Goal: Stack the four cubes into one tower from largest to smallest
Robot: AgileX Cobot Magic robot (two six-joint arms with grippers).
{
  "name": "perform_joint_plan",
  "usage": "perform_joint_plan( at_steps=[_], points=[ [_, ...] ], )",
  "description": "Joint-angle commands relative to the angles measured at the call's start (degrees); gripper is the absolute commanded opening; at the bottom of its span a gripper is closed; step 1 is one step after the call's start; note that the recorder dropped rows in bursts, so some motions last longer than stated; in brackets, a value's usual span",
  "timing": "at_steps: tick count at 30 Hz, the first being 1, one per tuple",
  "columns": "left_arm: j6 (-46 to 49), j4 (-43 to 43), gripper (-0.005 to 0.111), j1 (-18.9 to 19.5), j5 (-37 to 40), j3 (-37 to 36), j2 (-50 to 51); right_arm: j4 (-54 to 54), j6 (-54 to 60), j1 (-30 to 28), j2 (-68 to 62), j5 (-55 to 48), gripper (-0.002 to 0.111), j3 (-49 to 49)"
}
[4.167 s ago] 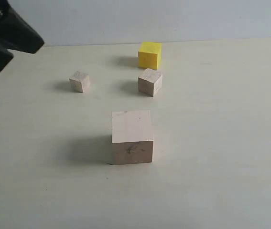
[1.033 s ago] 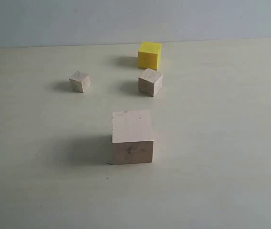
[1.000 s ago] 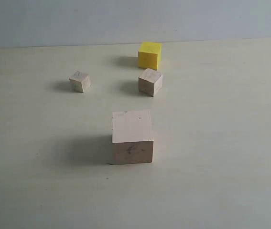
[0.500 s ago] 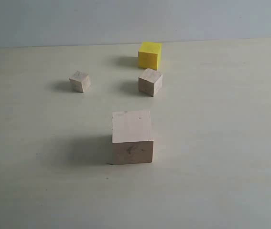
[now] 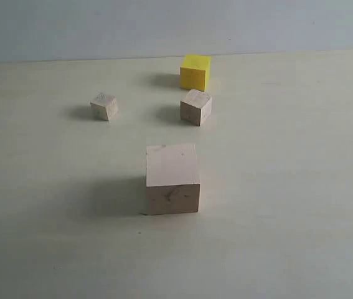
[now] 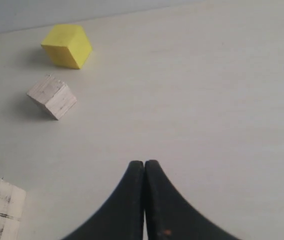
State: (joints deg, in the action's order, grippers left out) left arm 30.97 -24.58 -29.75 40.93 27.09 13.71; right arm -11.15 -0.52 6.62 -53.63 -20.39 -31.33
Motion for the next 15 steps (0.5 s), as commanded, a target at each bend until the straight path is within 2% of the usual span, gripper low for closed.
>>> perform_joint_plan(
  at_steps=[1,8,12,15],
  points=[
    [-0.35,-0.46,0.0,0.09,-1.25,-1.42,-0.44,-8.73,8.7,0.04,-2.94,-0.11,0.009,-0.62],
    [-0.35,-0.46,0.0,0.09,-1.68,-1.53,-0.44,-18.54,19.09,0.04,-4.38,-0.31,0.044,-0.62],
    [-0.35,-0.46,0.0,0.09,-1.68,-1.53,-0.44,-18.81,19.48,0.04,-5.66,-0.31,0.069,-0.62],
    [-0.35,-0.46,0.0,0.09,-1.68,-1.53,-0.44,-18.81,20.53,0.04,-6.55,-1.47,0.084,-1.66]
  ],
)
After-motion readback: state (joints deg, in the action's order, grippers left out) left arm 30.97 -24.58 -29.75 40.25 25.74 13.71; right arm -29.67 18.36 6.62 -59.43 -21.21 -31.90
